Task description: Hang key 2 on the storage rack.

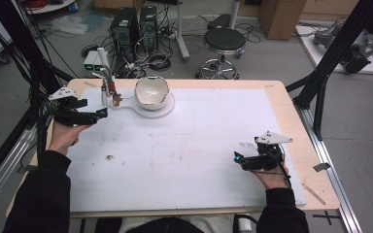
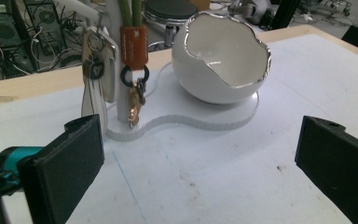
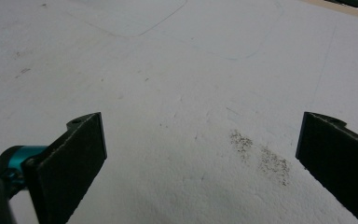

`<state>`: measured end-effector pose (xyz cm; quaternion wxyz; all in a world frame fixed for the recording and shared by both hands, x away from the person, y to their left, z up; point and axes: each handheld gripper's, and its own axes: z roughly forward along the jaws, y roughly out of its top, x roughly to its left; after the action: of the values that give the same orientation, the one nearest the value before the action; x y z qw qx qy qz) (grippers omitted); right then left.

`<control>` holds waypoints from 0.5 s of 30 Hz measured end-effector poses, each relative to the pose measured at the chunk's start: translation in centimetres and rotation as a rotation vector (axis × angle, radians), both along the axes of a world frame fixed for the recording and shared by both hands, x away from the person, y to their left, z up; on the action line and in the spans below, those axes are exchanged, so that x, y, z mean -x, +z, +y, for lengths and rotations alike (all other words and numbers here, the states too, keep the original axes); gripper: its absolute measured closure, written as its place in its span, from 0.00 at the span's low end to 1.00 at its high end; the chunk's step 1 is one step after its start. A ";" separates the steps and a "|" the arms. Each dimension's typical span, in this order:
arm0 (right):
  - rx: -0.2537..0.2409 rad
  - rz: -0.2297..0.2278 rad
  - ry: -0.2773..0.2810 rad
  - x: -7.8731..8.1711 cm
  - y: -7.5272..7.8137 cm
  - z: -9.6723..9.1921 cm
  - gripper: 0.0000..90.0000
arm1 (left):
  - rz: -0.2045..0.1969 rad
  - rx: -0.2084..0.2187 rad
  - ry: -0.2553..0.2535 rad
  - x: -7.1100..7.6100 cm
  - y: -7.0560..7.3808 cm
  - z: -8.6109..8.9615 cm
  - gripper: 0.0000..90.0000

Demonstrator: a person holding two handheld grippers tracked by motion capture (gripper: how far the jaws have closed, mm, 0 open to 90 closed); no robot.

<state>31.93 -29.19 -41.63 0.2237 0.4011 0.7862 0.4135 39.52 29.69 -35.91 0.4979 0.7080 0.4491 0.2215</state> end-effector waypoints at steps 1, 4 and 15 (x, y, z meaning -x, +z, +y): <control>0.000 0.001 -0.002 0.0 0.0 0.0 0.01 | 0.000 0.000 0.000 0.0 0.0 0.0 0.02; 0.002 0.008 0.000 0.0 0.0 0.0 0.01 | 0.000 -0.012 -0.026 1.1 -0.6 -0.4 0.02; -0.002 0.003 0.001 0.1 0.0 0.0 0.01 | 0.008 -0.085 -0.071 2.9 -1.8 -1.7 0.02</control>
<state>31.87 -29.16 -41.65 0.2219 0.4015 0.7862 0.4140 36.58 28.03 -37.73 0.4730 0.7449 0.4160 0.2198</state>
